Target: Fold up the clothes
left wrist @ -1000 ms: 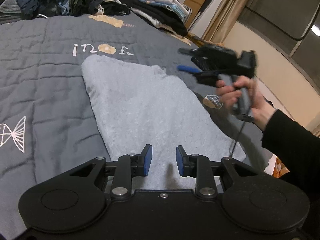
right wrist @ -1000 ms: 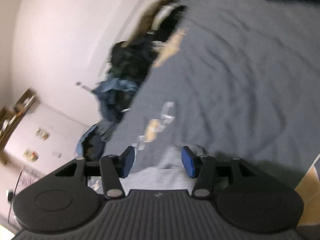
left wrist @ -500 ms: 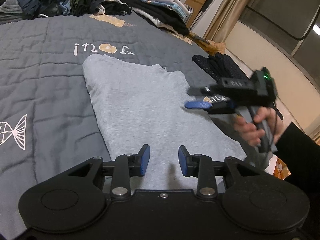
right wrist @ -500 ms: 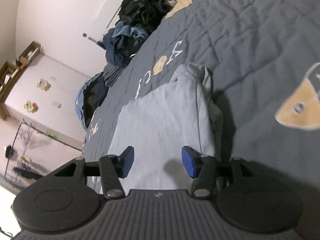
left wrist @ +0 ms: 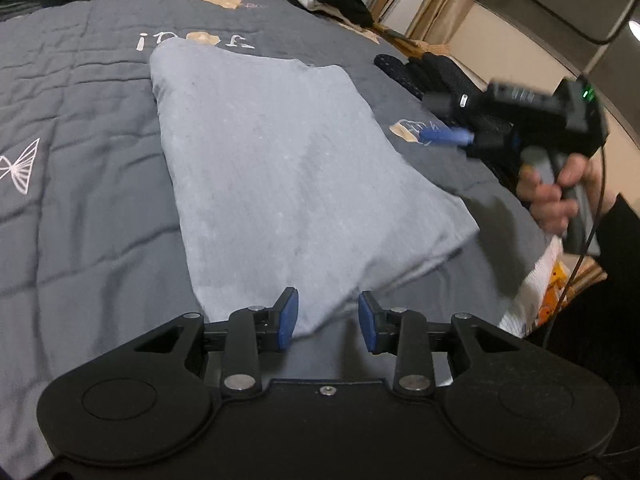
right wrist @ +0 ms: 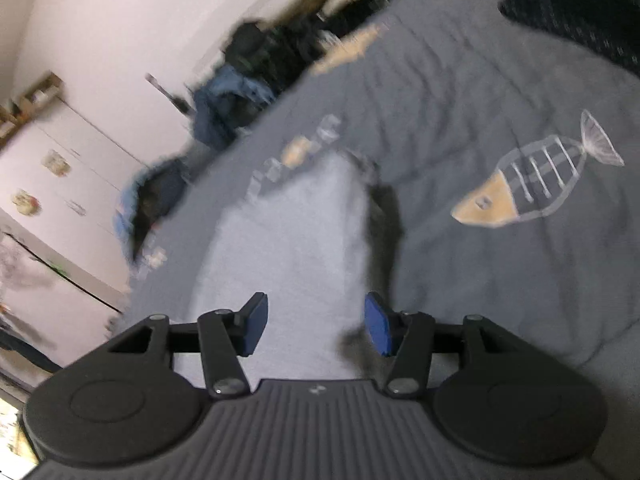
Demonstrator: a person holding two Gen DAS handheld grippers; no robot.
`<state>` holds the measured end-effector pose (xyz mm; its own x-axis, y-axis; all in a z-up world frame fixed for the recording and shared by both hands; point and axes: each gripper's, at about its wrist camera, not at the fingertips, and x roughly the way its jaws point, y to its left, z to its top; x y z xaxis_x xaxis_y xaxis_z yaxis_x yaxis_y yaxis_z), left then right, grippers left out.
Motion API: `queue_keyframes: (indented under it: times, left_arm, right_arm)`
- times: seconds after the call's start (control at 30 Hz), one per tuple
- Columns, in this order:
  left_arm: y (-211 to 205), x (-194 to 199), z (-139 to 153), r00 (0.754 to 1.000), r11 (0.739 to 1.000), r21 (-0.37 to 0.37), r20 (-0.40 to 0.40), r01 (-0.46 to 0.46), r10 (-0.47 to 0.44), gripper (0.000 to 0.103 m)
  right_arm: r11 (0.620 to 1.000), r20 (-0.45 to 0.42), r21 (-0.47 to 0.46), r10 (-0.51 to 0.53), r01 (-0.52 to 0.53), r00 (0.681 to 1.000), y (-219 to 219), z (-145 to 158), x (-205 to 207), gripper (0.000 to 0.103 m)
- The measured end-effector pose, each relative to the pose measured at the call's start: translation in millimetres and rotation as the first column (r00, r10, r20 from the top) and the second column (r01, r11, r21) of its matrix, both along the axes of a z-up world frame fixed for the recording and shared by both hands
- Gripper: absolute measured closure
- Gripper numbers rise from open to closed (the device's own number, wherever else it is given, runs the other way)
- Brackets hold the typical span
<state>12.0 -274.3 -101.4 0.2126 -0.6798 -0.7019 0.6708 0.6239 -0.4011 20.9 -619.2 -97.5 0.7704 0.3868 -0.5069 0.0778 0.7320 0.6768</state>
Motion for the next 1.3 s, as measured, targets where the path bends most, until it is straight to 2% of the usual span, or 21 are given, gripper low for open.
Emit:
queue_keyframes:
  times: [0.1,0.2,0.27,0.33,0.4,0.47,0.57,0.8,0.97,1.07,1.17,1.27,1.3]
  left_arm:
    - [7.2,-6.0,5.1,1.000,1.000,-0.015,0.001,-0.015,0.015,0.069]
    - [21.4,-7.2,22.9,0.999,0.996,-0.073,0.013,-0.050,0.051,0.065]
    - [32.7,-2.0,39.7,0.997,0.988,-0.137,0.012,-0.078,0.080,0.054]
    - [40.7,5.7,56.4,0.995,0.976,-0.195,0.007,-0.098,0.101,0.054]
    - [46.8,17.5,68.4,0.994,0.960,-0.257,-0.025,-0.108,0.105,0.048]
    - [46.9,34.2,68.6,0.993,0.945,-0.312,-0.098,-0.100,0.073,0.035]
    - [45.0,60.9,59.7,0.982,0.923,-0.378,-0.190,-0.077,0.004,0.029]
    - [31.0,121.6,4.3,0.945,0.904,-0.414,-0.324,-0.104,-0.040,0.028]
    - [14.0,157.9,-26.9,0.928,0.925,-0.376,-0.362,-0.062,-0.085,0.028]
    - [12.4,179.3,-38.0,0.928,0.925,-0.373,-0.363,-0.066,-0.080,0.028]
    - [12.7,200.8,-37.1,0.943,0.920,-0.381,-0.329,-0.090,-0.044,0.028]
    - [6.5,223.0,-38.1,0.941,0.919,-0.382,-0.335,-0.095,-0.042,0.028]
    - [2.8,228.4,-37.2,0.949,0.923,-0.373,-0.314,-0.097,-0.027,0.028]
  right_arm:
    - [0.999,0.044,0.019,0.043,-0.044,0.998,16.3,6.3,-7.4,0.050]
    - [0.996,0.044,-0.005,0.089,-0.088,0.995,33.0,6.3,-4.8,0.050]
    - [0.994,0.046,-0.009,0.106,-0.105,0.993,39.4,7.7,-3.0,0.050]
    - [0.993,0.055,0.029,0.112,-0.114,0.992,42.2,8.4,-0.6,0.050]
    - [0.991,0.064,0.055,0.115,-0.119,0.991,44.4,7.1,0.4,0.050]
    - [0.991,0.072,0.072,0.110,-0.115,0.991,45.6,5.3,2.9,0.050]
    - [0.989,0.091,0.096,0.102,-0.110,0.991,44.6,5.2,6.2,0.050]
    - [0.989,0.078,0.080,0.117,-0.123,0.990,50.2,1.5,24.2,0.050]
    - [0.990,0.043,0.056,0.127,-0.129,0.991,48.5,-8.7,37.8,0.050]
    - [0.988,0.024,0.022,0.151,-0.152,0.988,52.0,-14.6,43.6,0.050]
    - [0.984,0.000,-0.015,0.178,-0.178,0.984,58.3,-19.2,45.2,0.050]
    - [0.977,-0.024,-0.051,0.204,-0.205,0.979,64.6,-23.9,46.7,0.050]
    - [0.975,-0.033,-0.063,0.212,-0.214,0.977,66.8,-25.4,47.1,0.050]
